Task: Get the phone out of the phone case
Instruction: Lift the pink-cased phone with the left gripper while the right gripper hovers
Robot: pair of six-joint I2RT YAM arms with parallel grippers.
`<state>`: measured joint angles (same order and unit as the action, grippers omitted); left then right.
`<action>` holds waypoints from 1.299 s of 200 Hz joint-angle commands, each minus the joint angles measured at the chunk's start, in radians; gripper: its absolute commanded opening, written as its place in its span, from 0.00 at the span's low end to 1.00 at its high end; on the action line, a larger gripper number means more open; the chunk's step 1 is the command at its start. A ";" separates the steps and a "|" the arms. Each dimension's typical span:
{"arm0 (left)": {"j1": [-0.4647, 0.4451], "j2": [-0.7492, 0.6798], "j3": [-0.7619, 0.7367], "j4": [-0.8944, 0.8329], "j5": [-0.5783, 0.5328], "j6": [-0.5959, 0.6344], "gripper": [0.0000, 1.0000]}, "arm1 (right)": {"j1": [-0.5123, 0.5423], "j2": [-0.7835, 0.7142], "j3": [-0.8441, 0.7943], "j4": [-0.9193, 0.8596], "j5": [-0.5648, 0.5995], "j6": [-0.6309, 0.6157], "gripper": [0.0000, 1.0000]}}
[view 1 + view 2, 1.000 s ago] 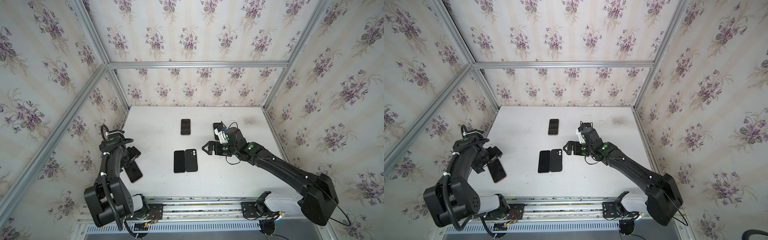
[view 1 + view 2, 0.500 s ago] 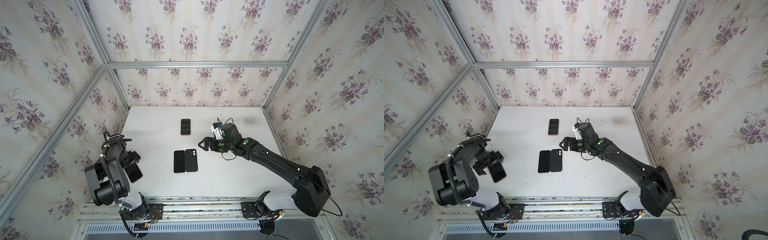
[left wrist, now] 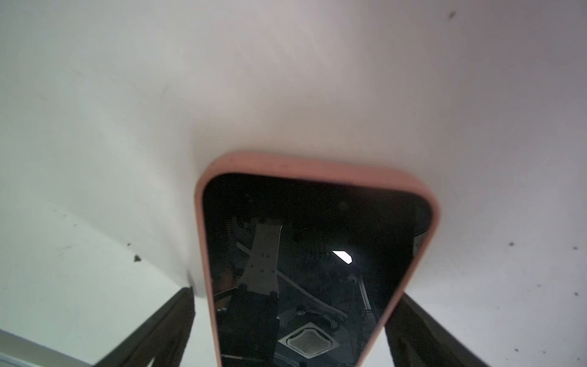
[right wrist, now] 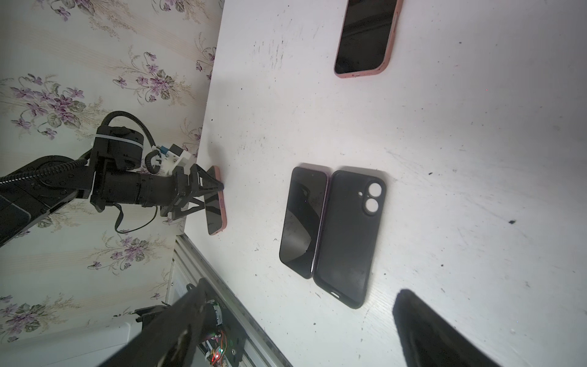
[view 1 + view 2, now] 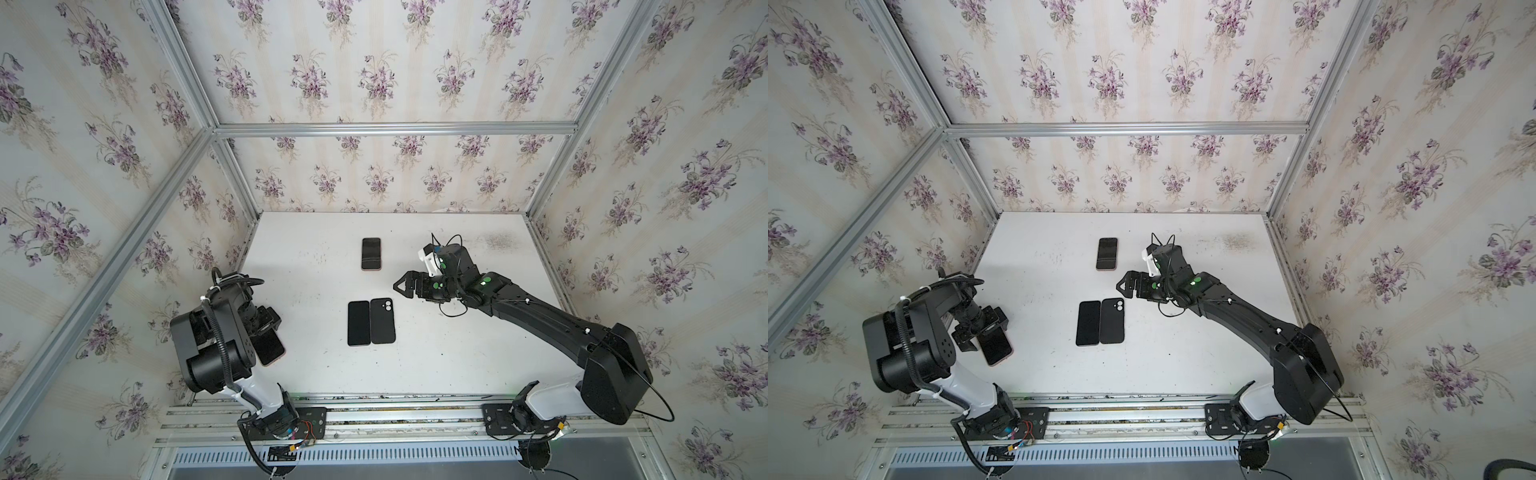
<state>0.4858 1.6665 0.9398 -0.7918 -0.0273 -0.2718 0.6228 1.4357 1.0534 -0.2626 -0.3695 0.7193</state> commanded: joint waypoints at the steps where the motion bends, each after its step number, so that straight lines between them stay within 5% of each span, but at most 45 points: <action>1: 0.005 0.017 0.003 0.015 0.016 0.014 0.85 | 0.002 0.008 0.020 0.034 -0.007 0.010 0.96; 33: 0.010 0.033 0.001 0.021 0.028 0.023 0.75 | 0.002 0.025 0.034 0.042 -0.012 0.014 0.96; 260: 0.025 -0.102 -0.048 0.031 0.228 0.059 0.61 | 0.002 0.020 -0.102 0.129 -0.019 0.054 0.94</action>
<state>0.5102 1.5913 0.8986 -0.7631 0.1371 -0.2333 0.6235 1.4609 0.9646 -0.1852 -0.3870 0.7624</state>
